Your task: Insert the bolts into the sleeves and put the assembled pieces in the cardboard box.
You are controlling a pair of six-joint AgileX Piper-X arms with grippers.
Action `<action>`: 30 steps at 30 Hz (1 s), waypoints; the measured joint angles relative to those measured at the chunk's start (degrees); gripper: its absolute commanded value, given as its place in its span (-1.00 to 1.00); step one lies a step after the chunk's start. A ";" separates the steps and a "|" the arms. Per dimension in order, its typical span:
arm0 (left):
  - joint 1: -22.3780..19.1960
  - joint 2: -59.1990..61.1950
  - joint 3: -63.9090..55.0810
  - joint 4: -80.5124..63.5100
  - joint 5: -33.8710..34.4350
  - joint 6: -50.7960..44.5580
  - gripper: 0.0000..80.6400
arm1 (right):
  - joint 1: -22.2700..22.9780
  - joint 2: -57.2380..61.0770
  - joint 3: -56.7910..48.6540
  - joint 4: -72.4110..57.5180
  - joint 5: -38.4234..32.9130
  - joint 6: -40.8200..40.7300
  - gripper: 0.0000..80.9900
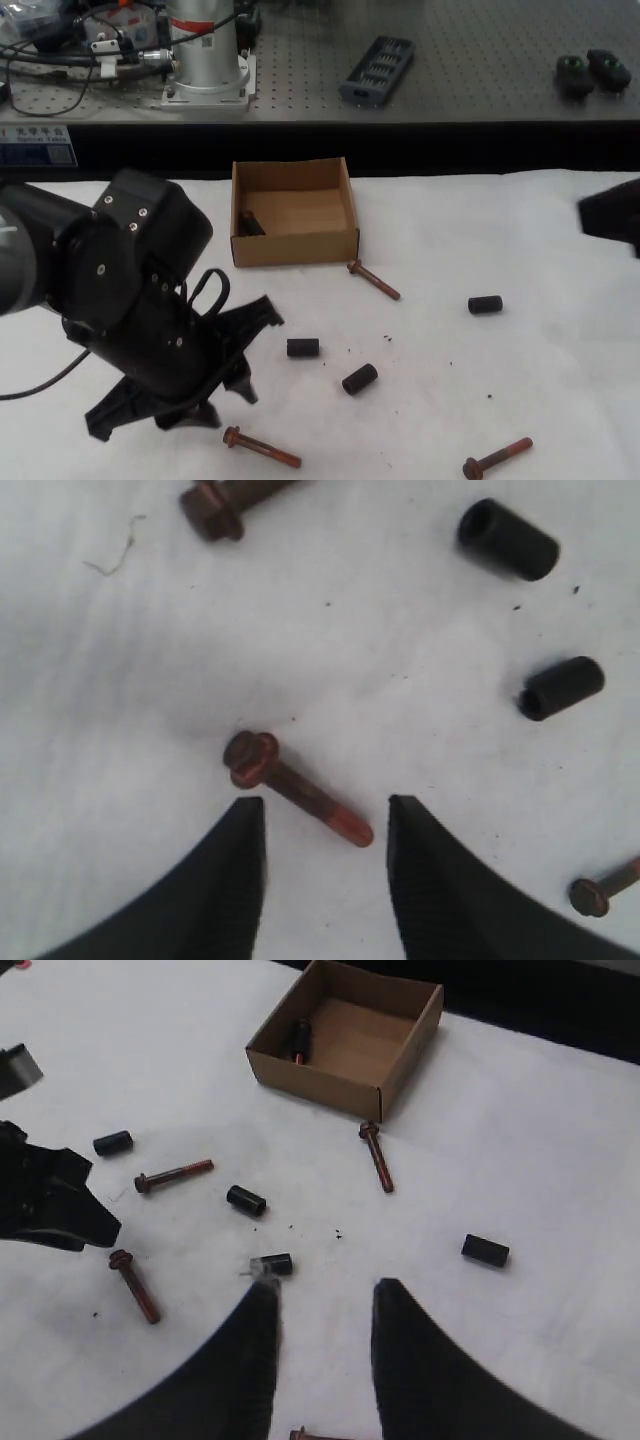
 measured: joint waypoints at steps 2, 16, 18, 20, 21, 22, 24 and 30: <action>0.00 0.54 0.00 2.93 0.00 -0.38 -0.27 | 0.03 -2.45 1.42 0.00 0.58 0.86 -0.41; 0.00 0.54 0.00 3.11 0.43 7.03 -0.27 | 0.03 -3.79 7.79 -0.77 1.63 1.69 -0.41; 0.00 0.54 0.00 3.24 0.43 10.73 -0.27 | 0.03 -3.79 7.85 -1.20 1.63 1.69 -0.41; 0.00 0.54 0.00 3.34 0.43 13.04 -0.27 | 0.03 -3.79 7.97 -1.74 1.63 1.80 -0.41; 0.00 0.54 0.00 3.44 0.43 13.95 -0.27 | 0.03 -3.79 7.96 -1.99 1.63 2.03 -0.41; 0.00 0.54 0.00 3.72 0.43 14.33 -0.27 | 0.03 -3.79 7.96 -2.19 1.63 2.33 -0.41; 0.00 0.54 0.00 4.37 0.43 10.94 -0.27 | 0.03 -3.79 7.96 -2.23 1.63 2.63 -0.41; 0.00 0.54 0.00 1.15 2.63 2.09 -0.27 | 0.03 -3.79 7.96 -2.53 1.63 3.96 -0.41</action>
